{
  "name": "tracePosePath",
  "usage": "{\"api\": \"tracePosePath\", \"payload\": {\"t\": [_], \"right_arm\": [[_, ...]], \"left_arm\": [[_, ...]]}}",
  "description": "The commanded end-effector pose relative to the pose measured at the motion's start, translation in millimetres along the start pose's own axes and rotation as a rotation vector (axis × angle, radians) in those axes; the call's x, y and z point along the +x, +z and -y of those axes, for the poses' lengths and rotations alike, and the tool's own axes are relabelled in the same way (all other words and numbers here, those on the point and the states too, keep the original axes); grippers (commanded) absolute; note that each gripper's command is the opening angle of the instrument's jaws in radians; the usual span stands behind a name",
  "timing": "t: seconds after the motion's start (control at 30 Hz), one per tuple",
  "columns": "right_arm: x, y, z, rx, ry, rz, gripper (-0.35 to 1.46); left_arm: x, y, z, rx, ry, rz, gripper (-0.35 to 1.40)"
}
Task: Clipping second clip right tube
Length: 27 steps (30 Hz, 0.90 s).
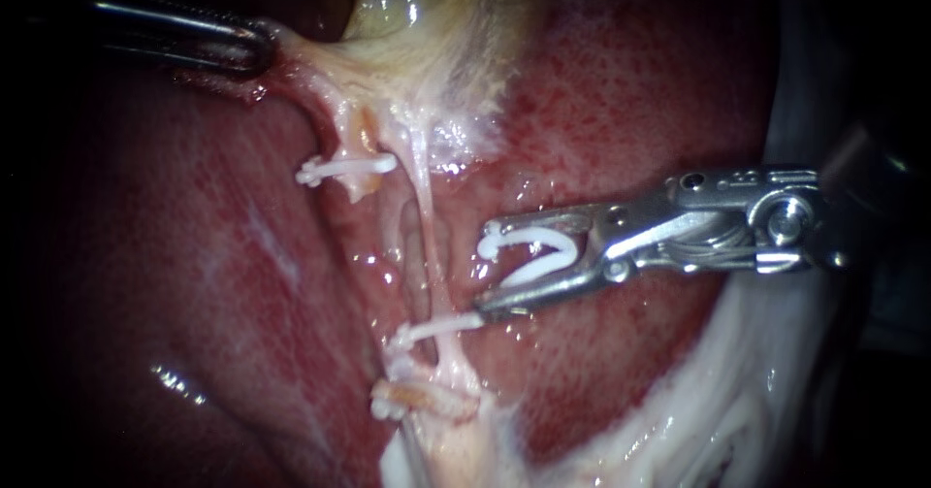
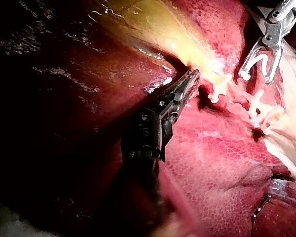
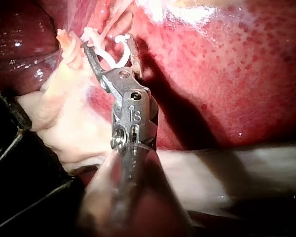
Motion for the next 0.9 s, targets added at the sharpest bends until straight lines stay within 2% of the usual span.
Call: {"api": "tracePosePath", "payload": {"t": [0.03,0.4,0.9], "right_arm": [[0.0,0.2,-0.1,0.006,0.001,0.003,0.49],[-1.0,3.1,-0.8,0.057,0.016,0.004,0.50],[-0.7,5.6,-1.0,0.112,0.060,-0.054,0.50]], "left_arm": [[0.0,0.0,0.0,0.000,0.000,0.000,-0.35],[0.0,0.0,0.0,0.001,0.000,0.000,-0.35],[0.1,0.1,-0.1,0.002,-0.001,0.000,-0.35]]}}
